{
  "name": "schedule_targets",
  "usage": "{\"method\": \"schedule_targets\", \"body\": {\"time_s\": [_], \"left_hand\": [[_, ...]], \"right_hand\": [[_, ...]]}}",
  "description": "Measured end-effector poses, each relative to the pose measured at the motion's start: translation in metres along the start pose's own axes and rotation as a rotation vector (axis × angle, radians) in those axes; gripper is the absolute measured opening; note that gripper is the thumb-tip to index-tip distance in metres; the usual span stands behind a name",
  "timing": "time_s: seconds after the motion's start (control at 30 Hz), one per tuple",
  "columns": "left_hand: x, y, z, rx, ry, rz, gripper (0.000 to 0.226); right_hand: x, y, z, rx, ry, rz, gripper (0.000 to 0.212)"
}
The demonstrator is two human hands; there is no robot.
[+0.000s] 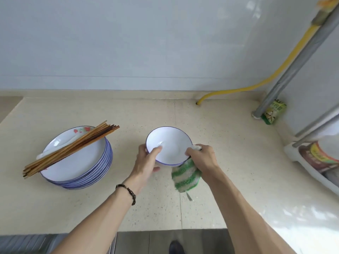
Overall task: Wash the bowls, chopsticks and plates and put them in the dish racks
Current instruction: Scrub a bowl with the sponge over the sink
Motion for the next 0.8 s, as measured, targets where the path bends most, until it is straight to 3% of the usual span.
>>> {"method": "schedule_targets", "body": {"time_s": [0.07,0.13,0.37,0.47,0.63,0.73,0.8], "left_hand": [[0.018,-0.001,-0.017,-0.056,0.084,-0.139,0.042],[0.037,-0.001,-0.035,-0.099,0.163,-0.212,0.047],[0.121,0.001,-0.108,-0.091,0.411,-0.181,0.053],[0.167,0.002,-0.148,-0.061,0.511,-0.143,0.056],[0.236,0.019,-0.214,-0.036,0.623,-0.051,0.070],[0.272,0.028,-0.247,0.045,0.708,0.091,0.054],[0.296,0.033,-0.265,0.131,0.767,0.209,0.059]], "right_hand": [[-0.016,-0.012,-0.023,0.011,-0.053,0.048,0.003],[-0.034,-0.029,-0.042,0.033,-0.103,0.108,0.005],[-0.123,-0.099,-0.116,0.051,-0.259,0.321,0.010],[-0.172,-0.131,-0.153,0.026,-0.306,0.388,0.004],[-0.258,-0.205,-0.218,0.019,-0.402,0.531,0.027],[-0.303,-0.257,-0.253,0.080,-0.459,0.593,0.018],[-0.332,-0.291,-0.273,0.113,-0.533,0.614,0.012]]}}
Point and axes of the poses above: each hand's wrist, its own z-axis towards the middle knuckle, its own x-axis out of the palm, y = z × x, the point moved 7 cm from there along z, towards the middle knuckle, and after that the axes turned 11 degrees about x, right-handed, at the moved point
